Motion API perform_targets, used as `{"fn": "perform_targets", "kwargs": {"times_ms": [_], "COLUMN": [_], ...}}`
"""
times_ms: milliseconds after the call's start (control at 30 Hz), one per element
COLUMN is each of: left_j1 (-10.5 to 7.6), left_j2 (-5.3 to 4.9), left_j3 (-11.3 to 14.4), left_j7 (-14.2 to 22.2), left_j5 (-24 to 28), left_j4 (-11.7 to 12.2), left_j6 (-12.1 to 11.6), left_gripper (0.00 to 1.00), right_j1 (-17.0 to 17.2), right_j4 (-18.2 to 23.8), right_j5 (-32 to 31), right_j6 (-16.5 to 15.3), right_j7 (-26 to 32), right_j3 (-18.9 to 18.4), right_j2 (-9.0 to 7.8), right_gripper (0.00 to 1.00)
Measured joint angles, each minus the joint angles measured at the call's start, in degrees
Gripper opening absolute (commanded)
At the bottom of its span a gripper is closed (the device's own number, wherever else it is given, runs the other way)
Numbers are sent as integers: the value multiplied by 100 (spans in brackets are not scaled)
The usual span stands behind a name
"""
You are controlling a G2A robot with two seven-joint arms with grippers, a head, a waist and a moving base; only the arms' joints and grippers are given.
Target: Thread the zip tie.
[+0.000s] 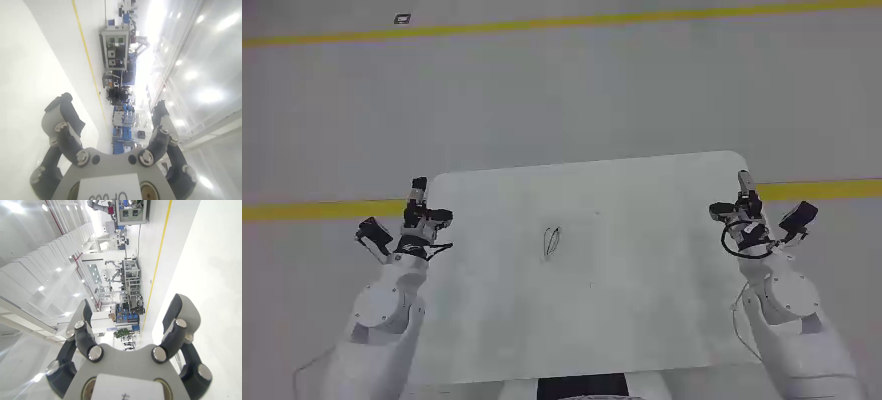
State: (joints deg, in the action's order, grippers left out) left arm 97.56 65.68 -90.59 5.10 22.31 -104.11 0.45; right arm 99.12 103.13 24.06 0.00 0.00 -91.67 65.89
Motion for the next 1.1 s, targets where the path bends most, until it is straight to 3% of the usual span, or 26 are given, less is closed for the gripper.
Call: {"fn": "perform_targets", "kwargs": {"times_ms": [167,467,567,667,733,933,1000,1100], "left_j1": [-166,-168,-259,-554,-827,-1735,-1789,-1772], "left_j2": [-62,-63,-79,-102,-123,-209,-213,-212], "left_j3": [186,180,263,456,618,1458,1515,1500], "left_j7": [1005,1065,1253,1948,2410,3826,3885,3856], "left_j5": [-435,-415,-596,-658,-742,-2173,-2426,-2274], "left_j4": [-136,-174,-229,-216,-132,202,209,203], "left_j6": [691,699,682,695,881,1846,1865,1847], "left_gripper": [100,100,100,100,100,100,100,100], "right_j1": [0,0,0,0,0,0,0,0], "right_j4": [0,0,0,0,0,0,0,0], "right_j5": [0,0,0,0,0,0,0,0], "right_j6": [0,0,0,0,0,0,0,0], "right_j7": [0,0,0,0,0,0,0,0], "right_j3": [0,0,0,0,0,0,0,0], "right_j2": [0,0,0,0,0,0,0,0], "right_gripper": [100,100,100,100,100,100,100,100]}}
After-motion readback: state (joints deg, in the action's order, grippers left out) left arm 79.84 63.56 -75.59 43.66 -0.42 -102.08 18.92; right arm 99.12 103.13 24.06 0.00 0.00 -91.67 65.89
